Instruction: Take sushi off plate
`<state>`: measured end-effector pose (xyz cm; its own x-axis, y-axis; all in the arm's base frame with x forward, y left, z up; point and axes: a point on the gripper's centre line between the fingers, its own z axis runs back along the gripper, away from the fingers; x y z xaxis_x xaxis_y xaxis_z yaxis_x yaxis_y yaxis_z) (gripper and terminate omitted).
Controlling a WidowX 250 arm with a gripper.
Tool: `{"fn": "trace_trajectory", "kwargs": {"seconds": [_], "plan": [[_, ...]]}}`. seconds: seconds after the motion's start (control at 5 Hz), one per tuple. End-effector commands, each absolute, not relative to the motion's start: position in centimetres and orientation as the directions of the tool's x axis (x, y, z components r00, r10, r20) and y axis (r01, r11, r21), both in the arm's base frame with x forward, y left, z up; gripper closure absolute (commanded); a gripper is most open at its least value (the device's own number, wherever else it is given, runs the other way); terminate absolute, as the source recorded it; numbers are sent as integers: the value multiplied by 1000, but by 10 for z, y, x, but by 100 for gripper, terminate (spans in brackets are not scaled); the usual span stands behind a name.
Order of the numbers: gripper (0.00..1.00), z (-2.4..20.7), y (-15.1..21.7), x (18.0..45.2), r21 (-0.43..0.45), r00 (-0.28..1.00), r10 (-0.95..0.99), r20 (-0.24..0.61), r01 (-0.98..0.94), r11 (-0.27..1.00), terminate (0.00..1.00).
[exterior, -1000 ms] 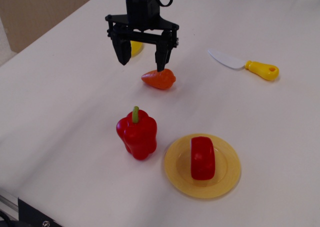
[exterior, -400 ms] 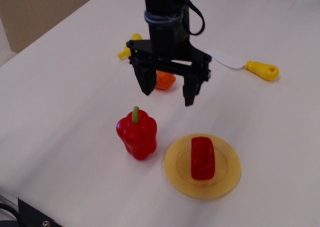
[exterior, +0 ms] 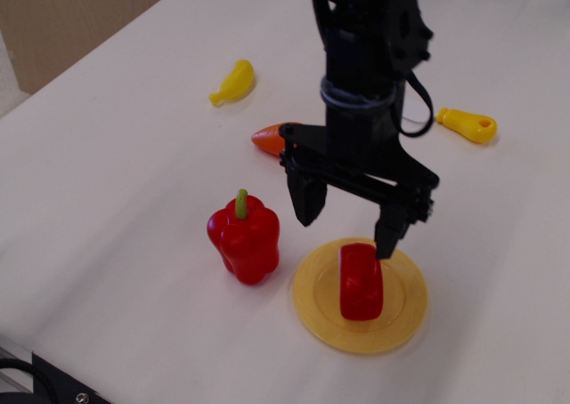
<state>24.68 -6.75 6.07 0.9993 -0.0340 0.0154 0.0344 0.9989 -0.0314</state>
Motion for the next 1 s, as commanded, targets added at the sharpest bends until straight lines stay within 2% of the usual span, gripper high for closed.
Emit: {"fn": "trace_trajectory", "kwargs": {"seconds": [0.0, 0.2, 0.4, 0.8], "plan": [[0, 58, -81, 242, 22, 999, 0, 39, -1, 1000, 0], [0, 52, -81, 239, 93, 995, 94, 45, -98, 991, 0], [0, 45, -82, 236, 24, 996, 88, 32, -88, 996, 0], [0, 26, -76, 239, 24, 990, 140, 0, -140, 990, 0]]}}
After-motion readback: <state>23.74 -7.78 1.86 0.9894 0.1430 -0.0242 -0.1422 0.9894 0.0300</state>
